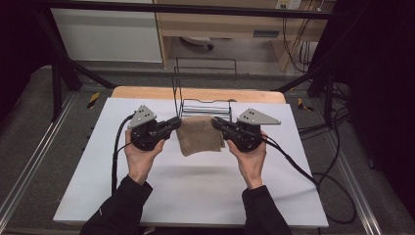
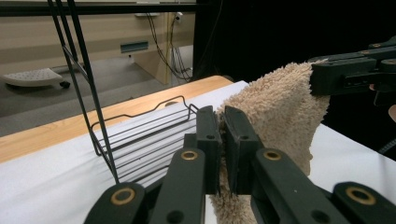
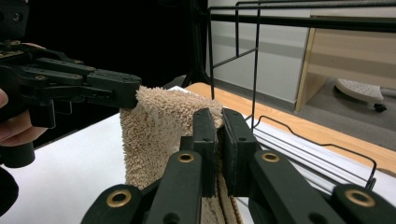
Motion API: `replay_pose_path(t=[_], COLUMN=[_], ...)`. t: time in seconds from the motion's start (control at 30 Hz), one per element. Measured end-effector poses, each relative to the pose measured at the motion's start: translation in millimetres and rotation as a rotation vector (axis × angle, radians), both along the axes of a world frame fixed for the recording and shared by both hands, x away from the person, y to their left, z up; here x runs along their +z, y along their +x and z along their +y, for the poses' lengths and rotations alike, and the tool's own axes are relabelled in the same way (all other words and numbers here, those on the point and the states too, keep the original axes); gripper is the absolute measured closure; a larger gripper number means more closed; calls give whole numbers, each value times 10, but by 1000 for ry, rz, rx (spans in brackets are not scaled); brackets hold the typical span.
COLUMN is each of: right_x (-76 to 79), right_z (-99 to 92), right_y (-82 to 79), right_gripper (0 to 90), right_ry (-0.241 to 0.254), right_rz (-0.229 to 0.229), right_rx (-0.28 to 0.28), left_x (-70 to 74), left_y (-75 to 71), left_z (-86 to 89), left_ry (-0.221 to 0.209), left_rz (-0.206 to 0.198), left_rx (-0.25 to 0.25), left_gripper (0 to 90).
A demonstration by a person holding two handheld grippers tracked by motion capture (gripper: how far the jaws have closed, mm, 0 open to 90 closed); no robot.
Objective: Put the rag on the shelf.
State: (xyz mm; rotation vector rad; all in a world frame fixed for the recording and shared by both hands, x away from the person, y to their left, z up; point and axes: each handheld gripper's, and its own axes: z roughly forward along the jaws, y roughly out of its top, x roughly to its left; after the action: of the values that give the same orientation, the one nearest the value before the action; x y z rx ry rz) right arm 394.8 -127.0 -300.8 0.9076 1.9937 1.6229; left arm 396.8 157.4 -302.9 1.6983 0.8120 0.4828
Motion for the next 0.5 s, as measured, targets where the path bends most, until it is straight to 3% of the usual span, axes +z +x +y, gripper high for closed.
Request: replay_pose_path(t=[0.5], right_x=[208], right_z=[-5], right_y=[58], right_gripper=[852], right_ry=[11], right_rz=[-65], right_rx=[-38], left_x=[189], left_y=[103], left_z=[-31], left_ry=[-41], left_rz=[-43], left_rx=[7], left_gripper=[852])
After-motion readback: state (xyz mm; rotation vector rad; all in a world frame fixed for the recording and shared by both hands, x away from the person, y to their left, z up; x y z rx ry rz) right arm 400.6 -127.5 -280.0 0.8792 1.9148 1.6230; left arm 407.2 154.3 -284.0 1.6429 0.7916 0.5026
